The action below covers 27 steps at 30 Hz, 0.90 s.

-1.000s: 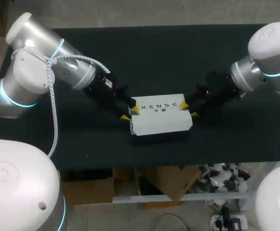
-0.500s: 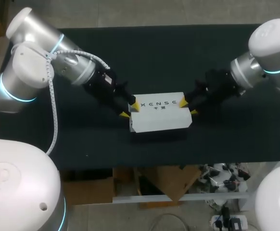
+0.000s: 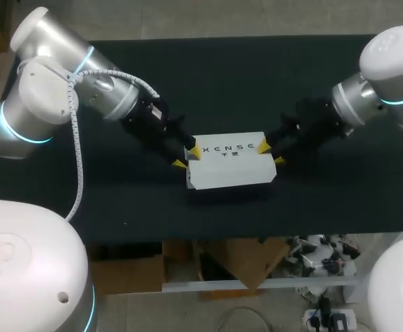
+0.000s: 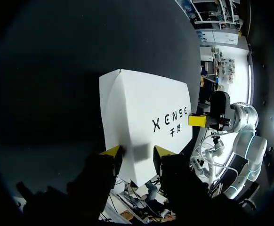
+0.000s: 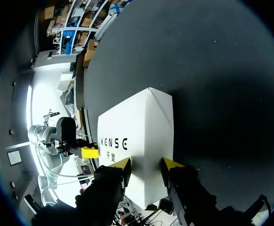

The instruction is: Assemble the packaging by folding the flat box into shape, placing the metal phone stand inside, and closing the box properly

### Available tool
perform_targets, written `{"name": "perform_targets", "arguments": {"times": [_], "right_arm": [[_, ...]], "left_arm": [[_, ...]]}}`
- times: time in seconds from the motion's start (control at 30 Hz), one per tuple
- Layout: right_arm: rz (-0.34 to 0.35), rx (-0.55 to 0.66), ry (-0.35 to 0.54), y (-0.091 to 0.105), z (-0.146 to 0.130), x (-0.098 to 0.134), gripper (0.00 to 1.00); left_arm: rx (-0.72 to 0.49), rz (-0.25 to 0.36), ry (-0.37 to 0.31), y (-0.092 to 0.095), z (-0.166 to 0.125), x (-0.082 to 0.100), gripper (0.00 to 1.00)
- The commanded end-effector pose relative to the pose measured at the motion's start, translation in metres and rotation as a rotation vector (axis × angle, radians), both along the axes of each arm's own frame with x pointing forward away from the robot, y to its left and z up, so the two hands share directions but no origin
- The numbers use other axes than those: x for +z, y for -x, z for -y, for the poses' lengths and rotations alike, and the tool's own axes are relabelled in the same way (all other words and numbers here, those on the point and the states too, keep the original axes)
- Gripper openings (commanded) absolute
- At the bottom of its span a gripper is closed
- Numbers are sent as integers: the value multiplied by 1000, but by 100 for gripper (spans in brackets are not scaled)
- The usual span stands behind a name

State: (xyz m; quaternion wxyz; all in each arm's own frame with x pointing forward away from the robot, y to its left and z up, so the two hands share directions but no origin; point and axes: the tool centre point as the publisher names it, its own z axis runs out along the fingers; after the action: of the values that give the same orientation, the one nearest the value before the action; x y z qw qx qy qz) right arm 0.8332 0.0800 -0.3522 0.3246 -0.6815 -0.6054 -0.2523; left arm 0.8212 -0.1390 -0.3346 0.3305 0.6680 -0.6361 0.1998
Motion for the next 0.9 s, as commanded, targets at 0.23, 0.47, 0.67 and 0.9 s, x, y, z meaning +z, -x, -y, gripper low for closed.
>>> {"name": "perform_targets", "arguments": {"times": [0.23,0.47,0.67,0.9], "right_arm": [[-16,11,-4,-2,-22,-9,44],[-15,22,0,-1,-23,-15,44],[9,37,8,1,-24,-17,45],[24,52,17,2,-27,-21,45]], "left_arm": [[-8,-8,-4,-6,32,5,43],[-16,7,-9,-4,31,1,44],[-16,43,-13,0,30,-2,45],[-22,85,-26,5,30,-7,46]]}}
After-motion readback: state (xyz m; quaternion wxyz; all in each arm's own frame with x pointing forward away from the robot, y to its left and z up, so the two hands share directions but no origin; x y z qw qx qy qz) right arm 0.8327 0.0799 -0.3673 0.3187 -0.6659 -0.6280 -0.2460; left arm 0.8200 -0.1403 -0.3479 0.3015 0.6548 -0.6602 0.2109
